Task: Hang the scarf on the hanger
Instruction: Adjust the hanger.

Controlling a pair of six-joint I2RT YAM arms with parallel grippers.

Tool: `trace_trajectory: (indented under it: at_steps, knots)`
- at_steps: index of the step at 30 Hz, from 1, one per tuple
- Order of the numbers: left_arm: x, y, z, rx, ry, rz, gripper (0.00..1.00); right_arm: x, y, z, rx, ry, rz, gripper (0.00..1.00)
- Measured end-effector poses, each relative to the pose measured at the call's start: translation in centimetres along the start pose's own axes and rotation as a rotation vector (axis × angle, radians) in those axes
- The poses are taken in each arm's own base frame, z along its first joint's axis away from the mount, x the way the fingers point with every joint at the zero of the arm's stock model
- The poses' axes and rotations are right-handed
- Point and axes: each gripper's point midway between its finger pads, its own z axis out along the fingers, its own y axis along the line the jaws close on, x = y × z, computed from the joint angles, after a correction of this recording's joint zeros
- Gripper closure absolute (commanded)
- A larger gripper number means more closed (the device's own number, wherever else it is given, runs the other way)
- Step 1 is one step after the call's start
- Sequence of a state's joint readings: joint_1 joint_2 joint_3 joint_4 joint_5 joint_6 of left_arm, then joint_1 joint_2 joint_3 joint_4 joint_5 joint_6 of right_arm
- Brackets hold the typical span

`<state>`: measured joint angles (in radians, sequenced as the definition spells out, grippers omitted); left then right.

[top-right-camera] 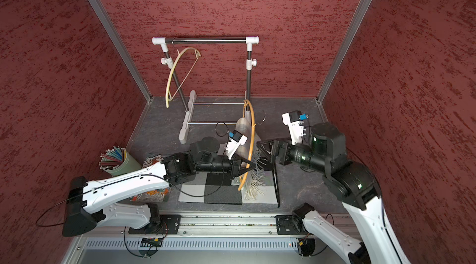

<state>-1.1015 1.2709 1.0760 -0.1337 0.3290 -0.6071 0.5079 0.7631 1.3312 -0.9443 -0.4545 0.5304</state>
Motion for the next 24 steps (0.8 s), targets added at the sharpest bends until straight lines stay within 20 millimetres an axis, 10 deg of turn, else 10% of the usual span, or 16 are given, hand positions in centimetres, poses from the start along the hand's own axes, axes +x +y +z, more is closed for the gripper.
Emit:
trace_trajectory:
  at_steps: [10, 19, 21, 22, 24]
  knots:
    - [-1.5, -3.8, -1.8, 0.179, -0.049, 0.012, 1.00, 0.3, 1.0, 4.3, -0.220, 0.031, 0.057, 0.40]
    - [-1.4, -4.5, -2.0, 0.230, -0.053, -0.001, 1.00, -0.7, 1.5, 6.6, -0.276, 0.071, 0.134, 1.00]
    - [-1.4, -4.6, -1.9, 0.239, -0.060, 0.034, 1.00, -1.0, 2.0, 6.5, -0.294, 0.073, 0.170, 1.00]
    - [-1.6, -4.7, -1.9, 0.242, -0.066, 0.040, 0.92, -1.1, 2.2, 6.3, -0.299, 0.072, 0.176, 1.00]
    - [-2.0, -4.9, -2.0, 0.251, -0.081, 0.044, 0.45, -1.5, 2.6, 6.2, -0.305, 0.070, 0.177, 1.00]
